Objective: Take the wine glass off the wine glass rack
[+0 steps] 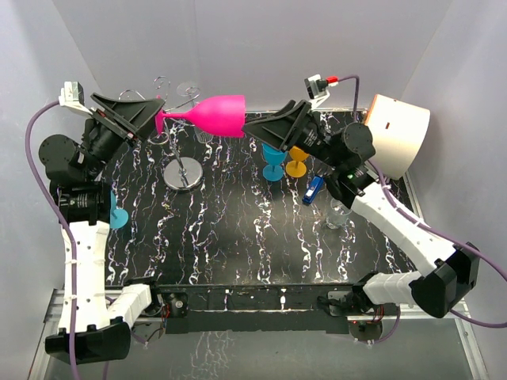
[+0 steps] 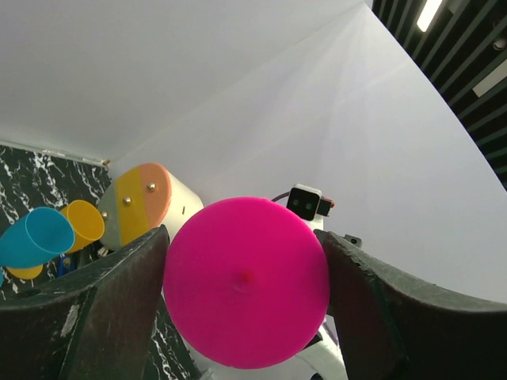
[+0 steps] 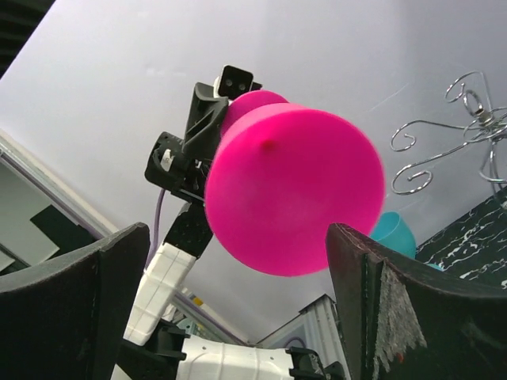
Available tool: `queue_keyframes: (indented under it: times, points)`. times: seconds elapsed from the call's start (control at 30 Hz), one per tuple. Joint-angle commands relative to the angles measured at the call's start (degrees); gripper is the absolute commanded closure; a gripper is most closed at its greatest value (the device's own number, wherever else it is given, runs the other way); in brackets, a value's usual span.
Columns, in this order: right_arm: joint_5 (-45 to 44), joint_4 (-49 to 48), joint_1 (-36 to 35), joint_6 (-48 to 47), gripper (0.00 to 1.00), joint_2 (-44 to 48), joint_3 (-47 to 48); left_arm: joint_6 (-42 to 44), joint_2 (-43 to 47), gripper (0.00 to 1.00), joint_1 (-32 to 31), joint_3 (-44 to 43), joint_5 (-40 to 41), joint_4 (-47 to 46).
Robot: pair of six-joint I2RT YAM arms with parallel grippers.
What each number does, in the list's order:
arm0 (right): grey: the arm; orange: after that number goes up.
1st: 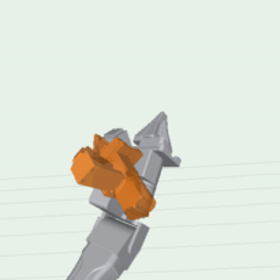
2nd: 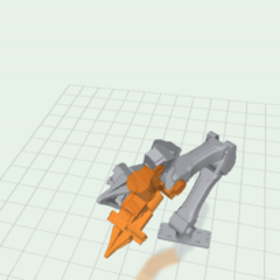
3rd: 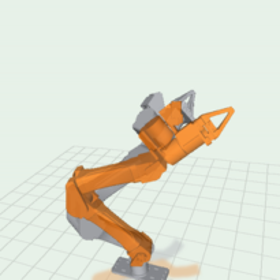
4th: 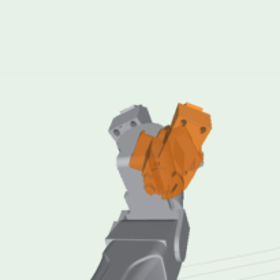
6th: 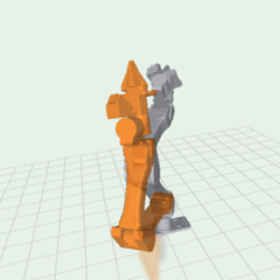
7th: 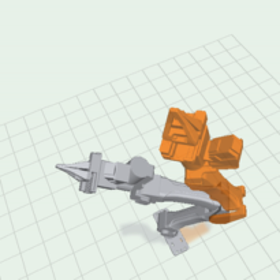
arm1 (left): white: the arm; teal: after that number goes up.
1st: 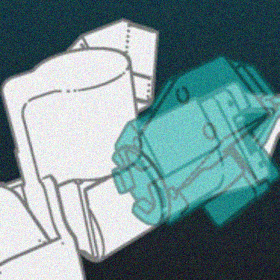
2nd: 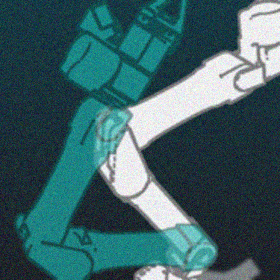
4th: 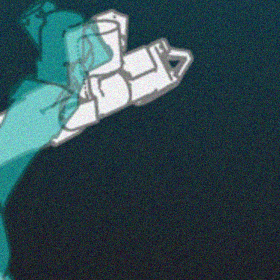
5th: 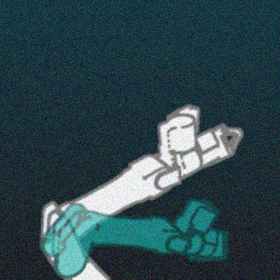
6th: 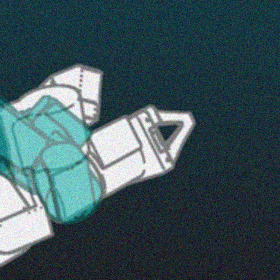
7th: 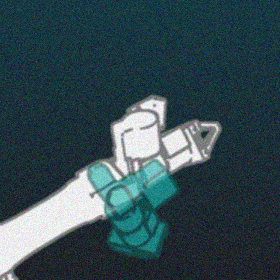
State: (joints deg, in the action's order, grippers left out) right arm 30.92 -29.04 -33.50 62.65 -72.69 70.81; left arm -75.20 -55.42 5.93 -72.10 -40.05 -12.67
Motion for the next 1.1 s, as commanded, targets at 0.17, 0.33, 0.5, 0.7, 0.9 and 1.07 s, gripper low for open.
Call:
queue_keyframes:
  times: [0.17,0.33,0.5,0.7,0.9,1.07]
  points:
    - [-4.8,-4.1,-4.9,-2.7,0.24,-0.2,1.6,0.3,3.4,0.74,0.3,4.1,-2.0,0.8]
    - [-4.6,-5.1,-6.4,-2.6,0.56,-1.3,1.1,0.4,5.0,0.74,0.3,6.4,-2.5,1.6]
    - [-4.9,-5.1,-6.6,-2.5,0.82,-1.3,-0.7,1.5,5.6,0.72,0.3,7.1,-3.2,3.5]
    - [-6.1,-2.1,-6.6,-4.8,1.00,1.9,-5.7,2.7,6.0,0.43,0.3,8.1,-4.1,7.0]
    - [-10.9,18.6,-6.6,-17.0,1.00,10.0,-12.6,18.3,5.2,0.01,0.3,1.5,-1.5,23.8]
    - [-22.3,41.1,-6.6,-26.8,1.00,17.6,-19.0,34.7,4.4,0.01,0.4,-6.8,8.3,42.6]
